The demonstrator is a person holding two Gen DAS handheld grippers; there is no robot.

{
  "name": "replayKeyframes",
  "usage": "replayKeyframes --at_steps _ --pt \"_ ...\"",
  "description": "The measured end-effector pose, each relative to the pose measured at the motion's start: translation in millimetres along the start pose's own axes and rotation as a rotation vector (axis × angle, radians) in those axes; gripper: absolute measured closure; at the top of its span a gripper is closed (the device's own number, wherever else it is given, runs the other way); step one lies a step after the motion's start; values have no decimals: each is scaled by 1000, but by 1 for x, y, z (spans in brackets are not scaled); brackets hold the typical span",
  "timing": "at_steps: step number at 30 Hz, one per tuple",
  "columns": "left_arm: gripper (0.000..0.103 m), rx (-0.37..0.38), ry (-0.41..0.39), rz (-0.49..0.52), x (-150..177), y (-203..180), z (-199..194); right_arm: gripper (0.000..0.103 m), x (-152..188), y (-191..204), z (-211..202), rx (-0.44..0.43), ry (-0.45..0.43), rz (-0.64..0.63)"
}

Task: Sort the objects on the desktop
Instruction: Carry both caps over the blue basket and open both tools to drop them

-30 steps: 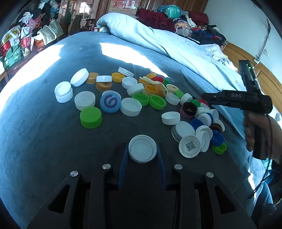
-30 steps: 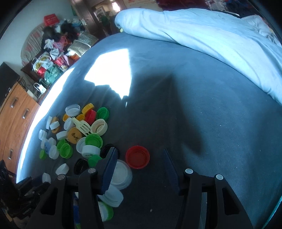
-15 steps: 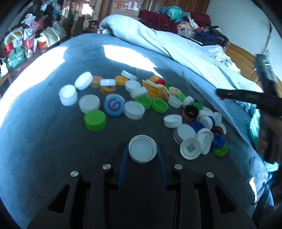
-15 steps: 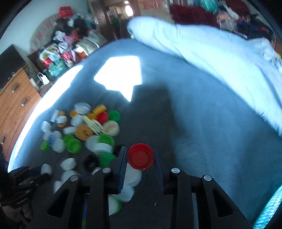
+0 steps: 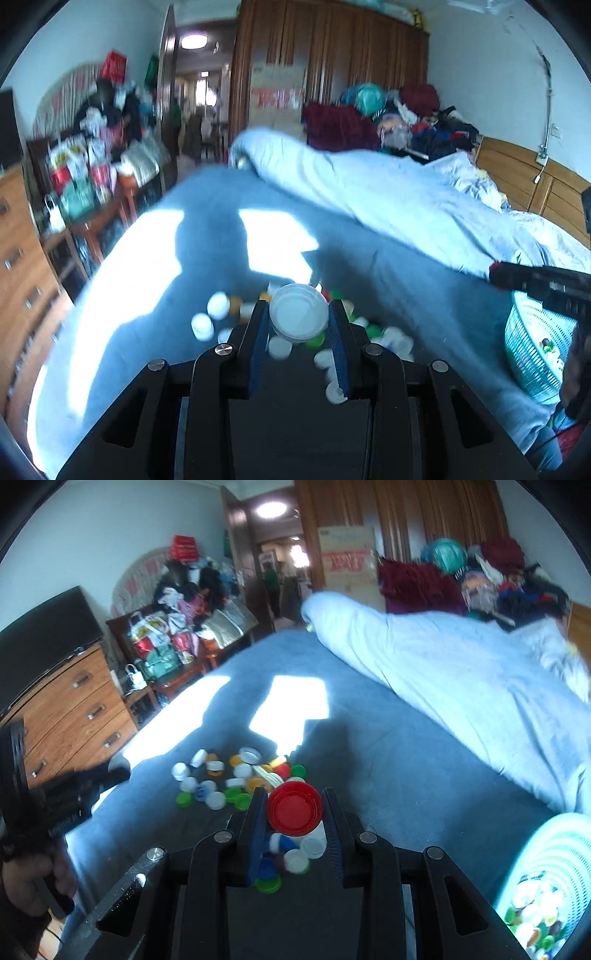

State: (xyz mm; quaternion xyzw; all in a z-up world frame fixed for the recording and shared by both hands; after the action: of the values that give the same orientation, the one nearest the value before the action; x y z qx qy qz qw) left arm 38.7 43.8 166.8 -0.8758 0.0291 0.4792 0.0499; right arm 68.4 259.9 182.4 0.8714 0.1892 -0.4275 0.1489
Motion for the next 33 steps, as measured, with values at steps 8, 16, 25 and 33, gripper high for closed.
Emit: replayKeyframes --at_steps 8,16,25,33 --pt "75 4 -51 25 -24 -42 -37 70 -12 11 -66 35 -115 -34" --pt "75 11 -38 62 -28 -72 -46 70 0 -4 -95 44 -124 5" --pt "75 29 -36 129 -31 -112 -50 70 14 -45 -129 96 -143 60" --pt "75 74 -30 196 -33 -165 -48 70 28 -94 -161 156 -154 114"
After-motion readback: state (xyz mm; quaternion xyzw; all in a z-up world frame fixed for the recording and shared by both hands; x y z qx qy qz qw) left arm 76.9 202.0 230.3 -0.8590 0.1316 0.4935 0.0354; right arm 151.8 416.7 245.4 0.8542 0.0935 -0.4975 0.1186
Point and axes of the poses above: each gripper's, at about its wrist camera, not at the fingertips, and z roughly the way its jaws point, y to its left, x to its underside, the point moved 2 cm from there along z, roughly the way its jaws point
